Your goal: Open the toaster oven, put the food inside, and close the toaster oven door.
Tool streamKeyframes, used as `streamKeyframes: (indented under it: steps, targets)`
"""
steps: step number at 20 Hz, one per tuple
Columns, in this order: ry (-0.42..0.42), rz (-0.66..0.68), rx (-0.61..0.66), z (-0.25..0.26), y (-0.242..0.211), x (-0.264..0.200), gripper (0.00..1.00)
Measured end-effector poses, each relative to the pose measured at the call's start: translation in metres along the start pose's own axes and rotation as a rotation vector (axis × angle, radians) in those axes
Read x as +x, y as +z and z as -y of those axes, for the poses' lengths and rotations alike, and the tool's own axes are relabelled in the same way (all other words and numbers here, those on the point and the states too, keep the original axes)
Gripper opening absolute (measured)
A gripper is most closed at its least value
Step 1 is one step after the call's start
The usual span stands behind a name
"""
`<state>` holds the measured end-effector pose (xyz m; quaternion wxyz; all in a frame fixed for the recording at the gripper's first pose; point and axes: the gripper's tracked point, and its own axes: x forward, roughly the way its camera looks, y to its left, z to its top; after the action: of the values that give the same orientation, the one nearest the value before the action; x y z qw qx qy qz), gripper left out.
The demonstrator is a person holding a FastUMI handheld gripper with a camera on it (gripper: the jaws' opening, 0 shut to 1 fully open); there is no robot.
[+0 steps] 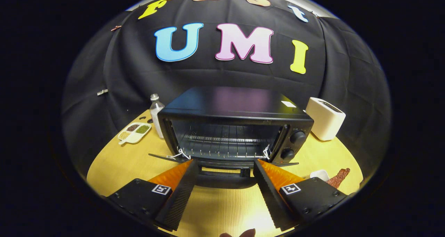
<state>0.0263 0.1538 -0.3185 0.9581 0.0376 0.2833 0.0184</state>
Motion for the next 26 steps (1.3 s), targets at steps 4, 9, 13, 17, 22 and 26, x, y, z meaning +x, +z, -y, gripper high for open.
streamKeyframes:
  steps: [4, 9, 13, 17, 22, 26]
  targets:
    - [0.003, -0.083, -0.005, -0.003, -0.030, -0.008, 0.98]
    - [0.030, -0.171, -0.036, -0.005, -0.068, -0.011, 0.98]
    - [0.050, -0.258, -0.053, -0.001, -0.101, -0.010, 0.98]
    - [0.055, -0.262, -0.032, 0.010, -0.105, -0.016, 0.98]
    - [0.144, -0.146, -0.010, 0.021, -0.056, -0.040, 0.98]
    - [0.170, -0.045, -0.036, 0.062, -0.001, -0.063, 0.98]
